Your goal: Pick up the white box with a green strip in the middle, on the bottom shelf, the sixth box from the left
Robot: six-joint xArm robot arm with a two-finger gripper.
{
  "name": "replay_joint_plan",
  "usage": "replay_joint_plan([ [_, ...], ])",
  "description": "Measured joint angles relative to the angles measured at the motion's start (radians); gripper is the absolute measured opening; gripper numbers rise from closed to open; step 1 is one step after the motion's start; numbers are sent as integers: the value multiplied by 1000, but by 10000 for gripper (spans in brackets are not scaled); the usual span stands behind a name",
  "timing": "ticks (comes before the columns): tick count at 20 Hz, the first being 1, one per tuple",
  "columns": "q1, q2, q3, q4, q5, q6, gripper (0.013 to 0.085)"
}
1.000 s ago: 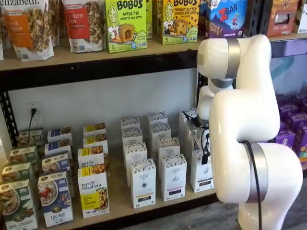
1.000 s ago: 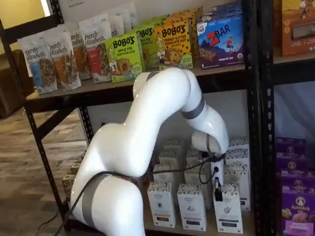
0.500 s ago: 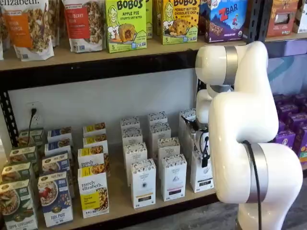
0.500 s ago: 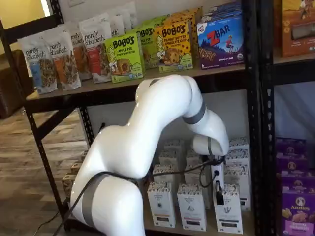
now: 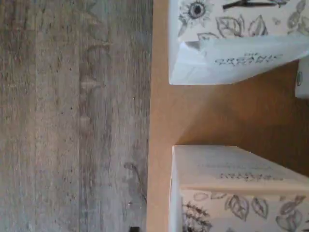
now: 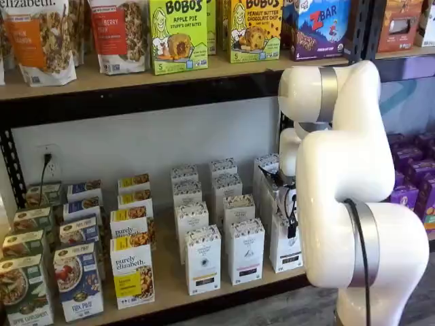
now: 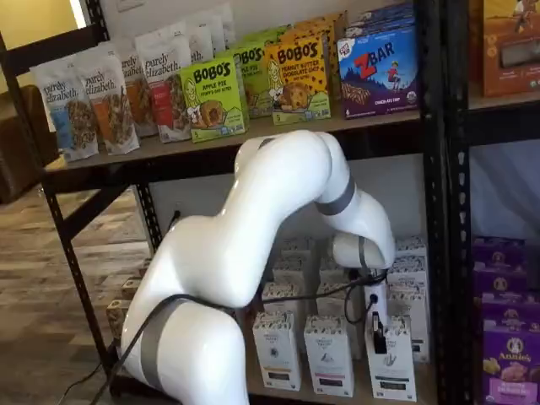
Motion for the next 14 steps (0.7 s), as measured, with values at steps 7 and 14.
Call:
replay_joint_plan([
  [7, -3, -4, 1, -11, 4, 6, 650],
  [14, -4, -12, 18, -2, -15, -2, 570],
])
